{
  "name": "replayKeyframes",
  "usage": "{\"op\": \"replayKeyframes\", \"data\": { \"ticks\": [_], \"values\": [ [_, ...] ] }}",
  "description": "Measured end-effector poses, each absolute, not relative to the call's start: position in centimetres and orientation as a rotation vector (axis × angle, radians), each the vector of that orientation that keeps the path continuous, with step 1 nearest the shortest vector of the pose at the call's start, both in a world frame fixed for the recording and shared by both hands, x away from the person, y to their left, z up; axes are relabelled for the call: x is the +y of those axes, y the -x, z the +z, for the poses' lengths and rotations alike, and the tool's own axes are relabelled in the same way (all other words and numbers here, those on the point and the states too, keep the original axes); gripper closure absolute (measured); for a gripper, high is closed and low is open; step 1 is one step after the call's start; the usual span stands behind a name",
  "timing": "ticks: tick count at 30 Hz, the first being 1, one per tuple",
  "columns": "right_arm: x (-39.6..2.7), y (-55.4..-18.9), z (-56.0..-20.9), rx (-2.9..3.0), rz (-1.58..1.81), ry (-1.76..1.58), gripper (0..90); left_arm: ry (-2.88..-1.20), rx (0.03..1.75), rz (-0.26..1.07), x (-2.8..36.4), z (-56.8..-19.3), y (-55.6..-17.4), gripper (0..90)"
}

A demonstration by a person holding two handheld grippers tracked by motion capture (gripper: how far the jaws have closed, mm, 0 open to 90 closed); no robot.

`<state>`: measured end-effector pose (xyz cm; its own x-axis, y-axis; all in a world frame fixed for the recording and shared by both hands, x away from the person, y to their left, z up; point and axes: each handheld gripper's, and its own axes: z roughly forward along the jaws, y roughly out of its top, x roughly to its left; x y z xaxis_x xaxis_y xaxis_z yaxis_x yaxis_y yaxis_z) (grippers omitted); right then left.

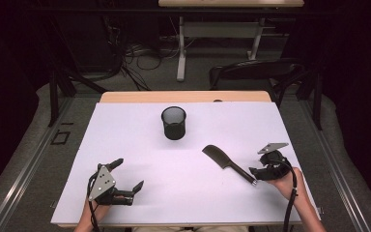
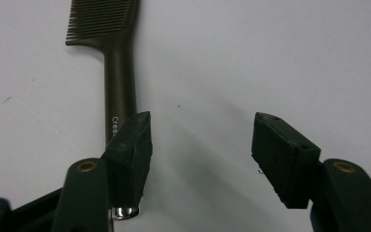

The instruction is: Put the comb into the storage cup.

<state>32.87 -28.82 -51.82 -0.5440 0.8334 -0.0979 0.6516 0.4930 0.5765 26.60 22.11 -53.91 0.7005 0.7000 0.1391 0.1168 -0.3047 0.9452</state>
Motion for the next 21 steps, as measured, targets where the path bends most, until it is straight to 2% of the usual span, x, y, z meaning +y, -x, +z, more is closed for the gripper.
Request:
{"op": "replayKeyframes", "data": {
  "ticks": [10,21],
  "values": [
    [-28.3,-32.7,-51.2,2.394,0.699,-1.21,21.1,-1.815,0.644,0.665,22.1,-53.9,-26.6,0.0],
    [-27.4,-32.6,-51.0,2.428,0.706,-1.167,11.2,-1.817,0.642,0.667,22.1,-53.9,-26.6,0.0]
  ]
}}
